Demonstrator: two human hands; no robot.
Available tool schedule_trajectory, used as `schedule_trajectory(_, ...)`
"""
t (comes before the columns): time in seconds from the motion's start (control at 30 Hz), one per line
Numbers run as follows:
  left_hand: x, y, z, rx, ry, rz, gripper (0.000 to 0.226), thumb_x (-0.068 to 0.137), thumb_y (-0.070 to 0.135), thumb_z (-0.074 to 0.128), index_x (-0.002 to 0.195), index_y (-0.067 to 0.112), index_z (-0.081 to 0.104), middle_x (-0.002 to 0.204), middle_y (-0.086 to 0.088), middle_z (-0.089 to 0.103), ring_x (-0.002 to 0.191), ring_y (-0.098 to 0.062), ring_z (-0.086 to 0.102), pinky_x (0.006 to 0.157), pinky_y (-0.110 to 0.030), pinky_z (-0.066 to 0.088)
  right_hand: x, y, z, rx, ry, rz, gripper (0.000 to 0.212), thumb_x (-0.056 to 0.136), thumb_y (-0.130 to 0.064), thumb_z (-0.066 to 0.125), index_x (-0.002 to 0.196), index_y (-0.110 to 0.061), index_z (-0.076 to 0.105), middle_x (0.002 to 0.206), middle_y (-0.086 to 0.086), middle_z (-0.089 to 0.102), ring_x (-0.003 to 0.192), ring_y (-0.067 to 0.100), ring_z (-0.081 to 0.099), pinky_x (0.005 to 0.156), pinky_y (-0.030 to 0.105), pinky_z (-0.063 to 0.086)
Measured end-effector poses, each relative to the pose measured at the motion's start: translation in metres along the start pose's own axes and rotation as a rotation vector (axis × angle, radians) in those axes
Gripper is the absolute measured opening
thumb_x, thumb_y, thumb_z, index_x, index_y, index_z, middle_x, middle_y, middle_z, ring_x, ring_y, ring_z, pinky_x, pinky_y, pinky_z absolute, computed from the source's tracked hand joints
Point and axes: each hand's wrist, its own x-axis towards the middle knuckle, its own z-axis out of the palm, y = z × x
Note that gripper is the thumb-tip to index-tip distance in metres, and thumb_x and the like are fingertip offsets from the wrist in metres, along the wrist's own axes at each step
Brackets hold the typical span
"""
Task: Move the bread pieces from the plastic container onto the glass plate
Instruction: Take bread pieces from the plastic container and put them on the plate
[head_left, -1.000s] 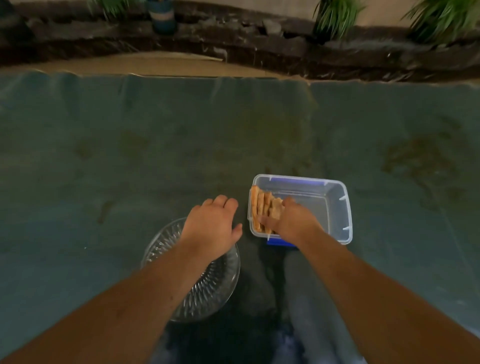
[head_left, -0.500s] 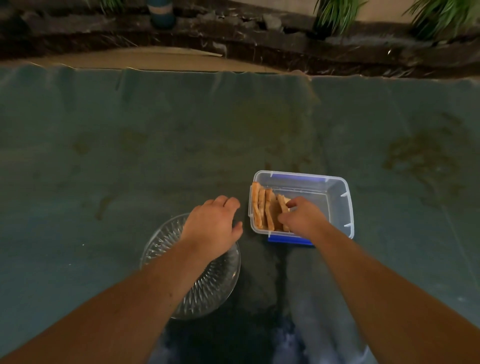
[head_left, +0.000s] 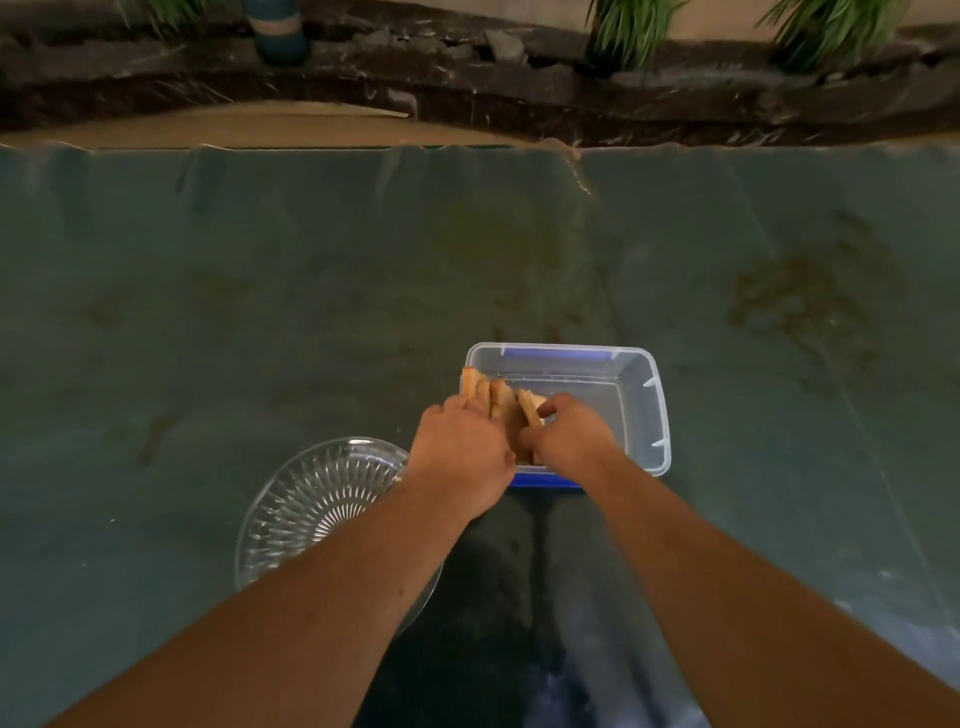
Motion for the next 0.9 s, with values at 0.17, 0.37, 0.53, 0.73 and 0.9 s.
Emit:
schedule_trajectory(0.17, 0.011, 0.015, 0.006, -0.059, 0.003, -0.094, 0.028, 0.097, 0.043, 0.051, 0.103, 0.02, 0.064, 0.088, -0.002, 0.053, 0.082, -0.02, 0.051, 0.08, -0.042, 0.051, 0.001, 0.004, -0.002, 0.039, -0.019, -0.008, 0.021, 0.089, -0.032, 0.077, 0.094, -0.03, 0.056, 0.082, -0.004, 0.066, 0.075, 0.016, 0.064, 0.078, 0.04, 0.057)
schedule_trajectory(0.37, 0.023, 0.03, 0.009, -0.268, -0.045, -0.278, 0.026, 0.092, 0.047, 0.062, 0.095, 0.021, 0.063, 0.073, 0.004, 0.058, 0.062, -0.015, 0.059, 0.054, -0.033, 0.049, 0.007, 0.012, -0.01, 0.067, -0.001, 0.008, 0.013, 0.093, -0.031, 0.071, 0.084, -0.028, 0.062, 0.075, 0.0, 0.071, 0.069, 0.017, 0.068, 0.065, 0.032, 0.055)
schedule_trajectory(0.53, 0.034, 0.038, 0.012, -0.483, -0.046, -0.429, 0.052, 0.086, 0.047, 0.072, 0.121, 0.028, 0.039, 0.077, 0.006, 0.049, 0.063, -0.018, 0.052, 0.059, -0.038, 0.043, 0.011, 0.022, -0.017, 0.091, 0.006, 0.005, 0.026, 0.099, -0.045, 0.062, 0.082, -0.025, 0.066, 0.069, -0.001, 0.071, 0.065, 0.015, 0.068, 0.053, 0.027, 0.044)
schedule_trajectory(0.73, 0.051, 0.037, 0.016, -0.313, -0.047, -0.425, 0.022, 0.1, 0.043, 0.058, 0.117, 0.03, 0.058, 0.092, 0.001, 0.061, 0.075, -0.019, 0.054, 0.061, -0.036, 0.047, 0.009, 0.028, -0.019, 0.007, 0.019, -0.016, 0.026, 0.104, -0.046, 0.055, 0.089, -0.026, 0.061, 0.079, -0.002, 0.067, 0.071, 0.014, 0.063, 0.069, 0.032, 0.051)
schedule_trajectory(0.9, 0.044, 0.032, 0.009, -0.379, 0.026, -0.4, 0.005, 0.1, 0.036, 0.059, 0.102, 0.031, 0.06, 0.075, 0.005, 0.054, 0.062, -0.014, 0.052, 0.058, -0.034, 0.051, -0.001, 0.023, -0.029, -0.053, 0.088, -0.029, 0.017, 0.102, -0.032, 0.056, 0.088, -0.023, 0.059, 0.077, -0.002, 0.062, 0.064, 0.008, 0.053, 0.071, 0.034, 0.048)
